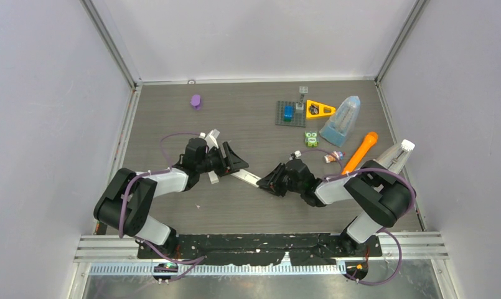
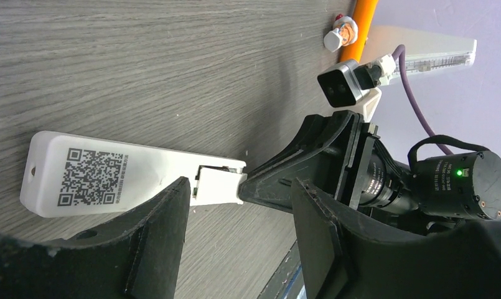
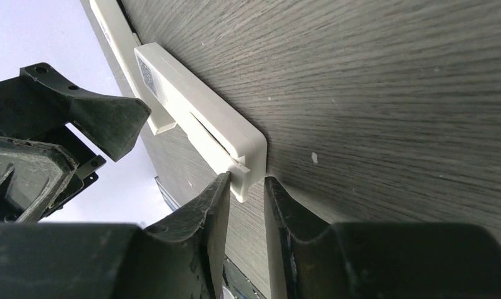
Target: Load the batteries into the remote control
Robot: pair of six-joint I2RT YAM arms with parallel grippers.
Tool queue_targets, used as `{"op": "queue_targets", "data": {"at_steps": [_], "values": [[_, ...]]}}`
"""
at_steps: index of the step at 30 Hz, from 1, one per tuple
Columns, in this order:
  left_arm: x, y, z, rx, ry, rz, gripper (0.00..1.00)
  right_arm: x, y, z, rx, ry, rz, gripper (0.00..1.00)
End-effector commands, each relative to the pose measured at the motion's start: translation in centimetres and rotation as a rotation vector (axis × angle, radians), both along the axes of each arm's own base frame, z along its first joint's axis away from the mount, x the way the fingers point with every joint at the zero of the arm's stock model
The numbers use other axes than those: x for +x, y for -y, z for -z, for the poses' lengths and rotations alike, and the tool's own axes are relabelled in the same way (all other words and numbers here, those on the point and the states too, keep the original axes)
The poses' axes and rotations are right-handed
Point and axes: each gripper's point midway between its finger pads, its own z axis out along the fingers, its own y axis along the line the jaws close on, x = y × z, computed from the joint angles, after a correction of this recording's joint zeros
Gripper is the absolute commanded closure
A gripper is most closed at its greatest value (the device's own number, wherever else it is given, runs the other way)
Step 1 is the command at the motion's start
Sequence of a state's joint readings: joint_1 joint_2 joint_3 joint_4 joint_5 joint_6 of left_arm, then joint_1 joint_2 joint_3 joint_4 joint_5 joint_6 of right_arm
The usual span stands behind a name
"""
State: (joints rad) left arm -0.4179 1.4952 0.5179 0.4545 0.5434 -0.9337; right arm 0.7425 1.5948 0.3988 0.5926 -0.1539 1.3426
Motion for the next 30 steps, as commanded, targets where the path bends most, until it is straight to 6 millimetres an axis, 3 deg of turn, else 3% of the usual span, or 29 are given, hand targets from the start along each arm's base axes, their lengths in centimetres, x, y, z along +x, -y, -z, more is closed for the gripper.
{"op": "queue_targets", "data": {"at_steps": [1,7,11,19,30], "values": [[0.8,0.2,-1.0,-0.004,0.059,0.016,0.39,0.7,-0.2,-0.3,-0.037,0.016,0.006,0.68],[1.1,0.3,-1.4,0.006,0.073,0.029,0.39,1.2,-0.2,-0.7,-0.072,0.042,-0.004,0.69],[1.1,0.3,-1.3,0.019,0.069,0.033,0.41,1.6,-0.1,-1.3,-0.098,0.066,-0.009,0.79],[1.1,0.2,-0.5,0.038,0.033,0.033,0.43,1.6,0.5,-1.4,-0.13,0.084,-0.004,0.89],[0.8,0.1,0.5,0.067,-0.003,0.047,0.45,1.0,0.7,-0.2,-0.171,0.047,-0.033,0.9]]}}
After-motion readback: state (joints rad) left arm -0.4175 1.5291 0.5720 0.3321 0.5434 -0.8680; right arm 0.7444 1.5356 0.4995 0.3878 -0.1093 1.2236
